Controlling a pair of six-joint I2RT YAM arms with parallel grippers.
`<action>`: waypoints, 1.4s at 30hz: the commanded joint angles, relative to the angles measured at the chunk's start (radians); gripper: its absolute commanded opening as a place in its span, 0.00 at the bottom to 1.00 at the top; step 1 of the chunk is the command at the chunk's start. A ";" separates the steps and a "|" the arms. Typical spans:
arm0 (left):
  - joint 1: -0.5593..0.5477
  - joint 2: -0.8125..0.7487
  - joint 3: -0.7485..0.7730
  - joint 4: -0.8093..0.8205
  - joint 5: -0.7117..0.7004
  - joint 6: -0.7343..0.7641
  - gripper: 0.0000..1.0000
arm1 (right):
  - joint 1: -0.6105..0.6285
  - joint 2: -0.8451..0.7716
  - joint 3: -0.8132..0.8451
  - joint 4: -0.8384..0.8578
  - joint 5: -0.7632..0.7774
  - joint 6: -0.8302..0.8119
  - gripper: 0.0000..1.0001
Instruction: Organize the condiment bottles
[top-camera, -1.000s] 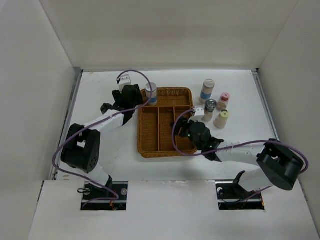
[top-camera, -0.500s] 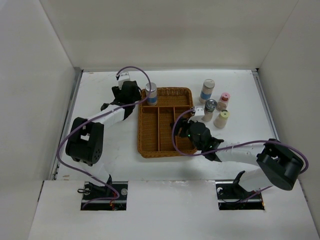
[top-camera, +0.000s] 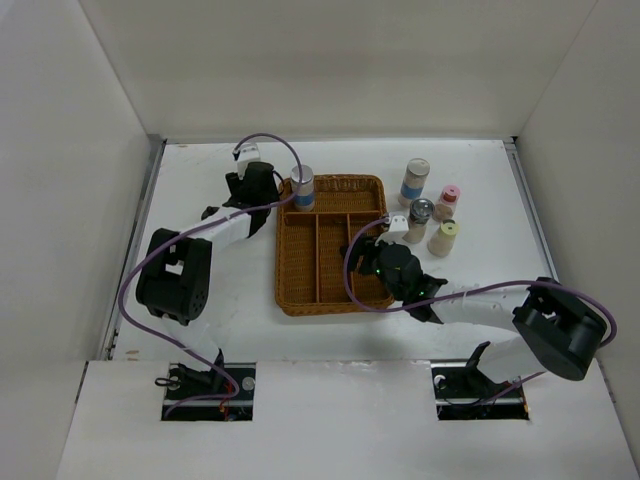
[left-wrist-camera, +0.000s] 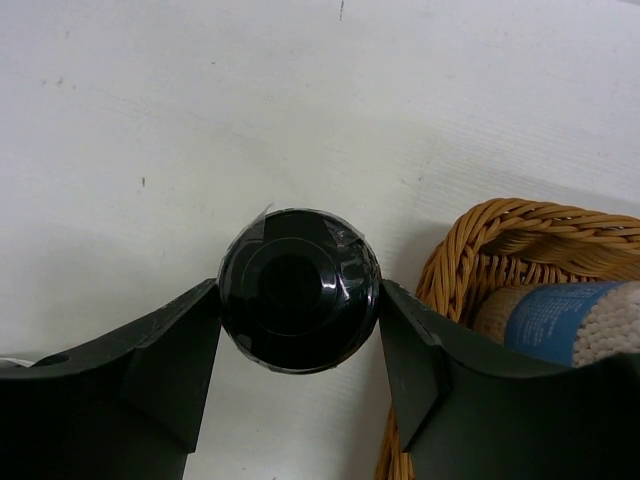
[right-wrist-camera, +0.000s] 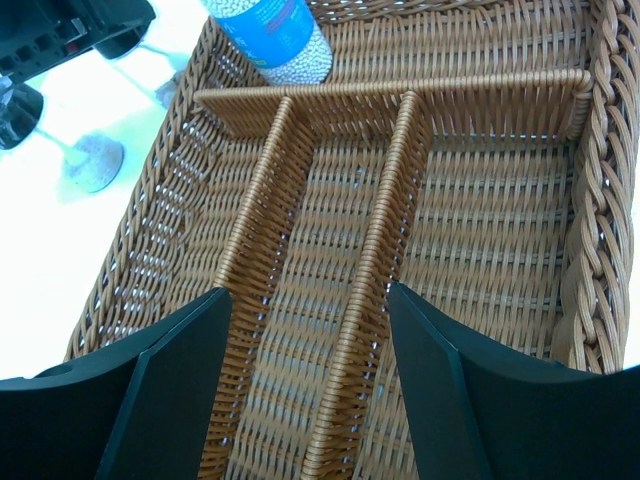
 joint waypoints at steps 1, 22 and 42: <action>0.000 -0.039 0.029 0.044 -0.019 0.010 0.37 | 0.004 0.003 0.021 0.031 -0.009 0.006 0.71; -0.310 -0.418 0.177 0.034 -0.002 0.071 0.30 | -0.024 -0.116 -0.061 0.064 0.123 0.043 0.49; -0.381 0.058 0.335 0.098 0.033 0.079 0.31 | -0.081 -0.181 -0.104 0.060 0.152 0.086 0.55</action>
